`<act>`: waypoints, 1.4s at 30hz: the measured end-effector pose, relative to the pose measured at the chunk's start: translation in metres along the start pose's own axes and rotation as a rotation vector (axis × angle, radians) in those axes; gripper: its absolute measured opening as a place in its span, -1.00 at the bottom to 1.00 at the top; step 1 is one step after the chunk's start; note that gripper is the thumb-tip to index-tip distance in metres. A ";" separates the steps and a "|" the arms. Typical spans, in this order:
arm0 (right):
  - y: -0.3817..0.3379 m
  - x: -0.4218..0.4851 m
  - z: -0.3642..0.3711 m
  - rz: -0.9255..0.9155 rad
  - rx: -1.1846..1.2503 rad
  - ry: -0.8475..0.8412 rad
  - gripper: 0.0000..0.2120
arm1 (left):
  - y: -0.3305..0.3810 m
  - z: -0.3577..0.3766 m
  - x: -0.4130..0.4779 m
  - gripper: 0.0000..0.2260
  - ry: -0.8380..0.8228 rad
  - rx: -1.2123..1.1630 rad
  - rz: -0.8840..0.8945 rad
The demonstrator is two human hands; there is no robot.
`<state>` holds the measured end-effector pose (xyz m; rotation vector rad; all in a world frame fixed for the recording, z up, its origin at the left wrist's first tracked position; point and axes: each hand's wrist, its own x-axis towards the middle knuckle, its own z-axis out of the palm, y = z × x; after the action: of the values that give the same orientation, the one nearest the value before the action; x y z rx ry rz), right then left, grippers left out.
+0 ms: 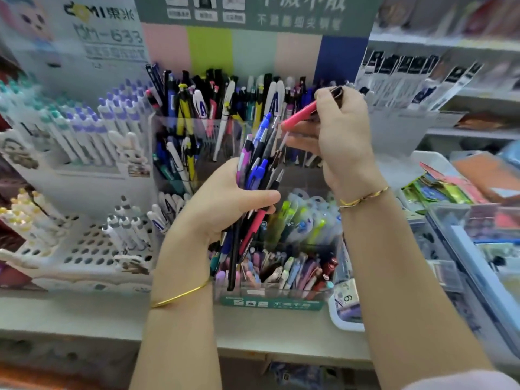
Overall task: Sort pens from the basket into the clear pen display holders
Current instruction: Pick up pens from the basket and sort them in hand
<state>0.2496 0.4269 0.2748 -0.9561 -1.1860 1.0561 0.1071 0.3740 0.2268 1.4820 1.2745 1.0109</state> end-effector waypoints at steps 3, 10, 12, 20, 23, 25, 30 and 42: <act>0.000 0.006 -0.004 0.008 -0.007 -0.013 -0.90 | 0.001 0.004 0.004 -0.76 -0.008 0.013 -0.013; 0.001 0.010 -0.007 0.035 -0.003 -0.033 -0.89 | 0.006 0.005 0.001 -0.79 0.007 0.008 -0.035; 0.002 0.010 -0.006 0.045 -0.030 -0.061 -0.89 | 0.008 0.005 0.000 -0.79 0.017 0.007 -0.038; 0.005 0.010 -0.009 0.046 -0.043 -0.081 -0.90 | 0.008 0.005 0.000 -0.76 0.035 -0.010 -0.070; 0.005 0.009 -0.008 0.056 -0.068 -0.121 -0.90 | 0.008 0.005 -0.001 -0.77 0.037 -0.014 -0.069; 0.004 0.007 -0.009 0.052 -0.095 -0.142 -0.88 | 0.008 0.005 -0.001 -0.76 0.037 -0.016 -0.067; 0.006 0.000 -0.009 -0.015 -0.199 -0.197 -0.91 | 0.007 0.005 -0.002 -0.74 0.047 -0.022 -0.068; 0.014 -0.011 -0.010 -0.291 -0.417 -0.177 -0.83 | 0.003 0.008 -0.004 -0.73 0.048 -0.049 -0.066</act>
<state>0.2576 0.4194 0.2578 -0.9805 -1.6795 0.6807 0.1154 0.3692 0.2272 1.3774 1.3146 1.0322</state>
